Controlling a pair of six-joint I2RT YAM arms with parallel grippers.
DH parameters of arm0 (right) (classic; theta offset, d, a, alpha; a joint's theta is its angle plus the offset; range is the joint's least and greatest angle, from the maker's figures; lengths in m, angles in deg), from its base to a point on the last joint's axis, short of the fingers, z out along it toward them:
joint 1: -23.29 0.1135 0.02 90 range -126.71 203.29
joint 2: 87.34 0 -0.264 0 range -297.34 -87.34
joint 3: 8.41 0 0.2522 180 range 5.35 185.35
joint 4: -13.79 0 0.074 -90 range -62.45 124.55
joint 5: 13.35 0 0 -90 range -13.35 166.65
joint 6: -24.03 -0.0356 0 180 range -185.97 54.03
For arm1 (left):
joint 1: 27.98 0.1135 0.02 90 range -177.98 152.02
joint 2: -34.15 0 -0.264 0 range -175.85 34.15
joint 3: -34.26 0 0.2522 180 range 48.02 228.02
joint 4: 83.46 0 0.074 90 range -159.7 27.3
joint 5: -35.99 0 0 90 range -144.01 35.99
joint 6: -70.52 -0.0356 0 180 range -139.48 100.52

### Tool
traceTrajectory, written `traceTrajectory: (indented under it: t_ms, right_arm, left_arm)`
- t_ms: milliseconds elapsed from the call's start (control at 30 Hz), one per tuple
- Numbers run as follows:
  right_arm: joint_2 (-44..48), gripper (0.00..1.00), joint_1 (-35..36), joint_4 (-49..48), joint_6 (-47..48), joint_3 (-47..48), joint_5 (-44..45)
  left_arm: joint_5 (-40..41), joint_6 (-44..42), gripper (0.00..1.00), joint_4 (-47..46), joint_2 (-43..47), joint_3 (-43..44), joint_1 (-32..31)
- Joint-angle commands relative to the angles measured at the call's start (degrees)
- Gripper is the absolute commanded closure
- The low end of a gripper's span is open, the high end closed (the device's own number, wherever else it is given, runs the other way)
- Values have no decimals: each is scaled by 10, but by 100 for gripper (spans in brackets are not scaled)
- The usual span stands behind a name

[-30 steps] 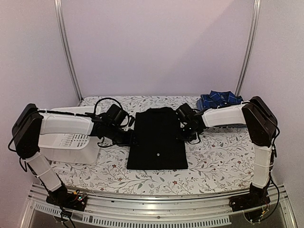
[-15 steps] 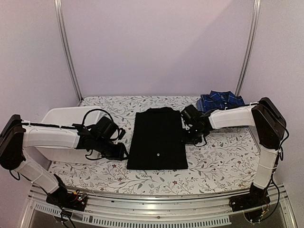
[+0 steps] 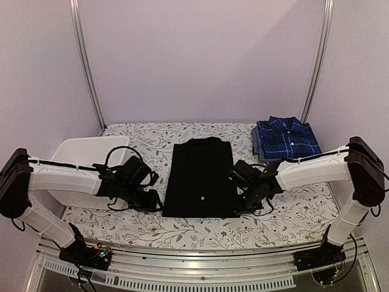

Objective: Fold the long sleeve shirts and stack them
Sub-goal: Pick up the 2/3-rectangle-folded shirt from the center of the board.

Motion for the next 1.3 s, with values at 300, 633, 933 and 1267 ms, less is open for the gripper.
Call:
traceTrajectory:
  t_ms: [300, 633, 933, 1267]
  right_arm:
    - [2, 80, 28, 4, -86, -60, -11]
    - [43, 75, 28, -19, -90, -73, -8]
    - [65, 75, 27, -41, -100, -86, -4]
    - [39, 79, 27, -40, -92, -74, -11]
  left_arm:
    - [-8, 21, 71, -34, -26, -36, -22]
    - [-12, 29, 72, -43, -28, -35, -32]
    - [-11, 32, 72, -46, -26, -33, -35]
    - [-8, 31, 72, -49, -38, -26, -40]
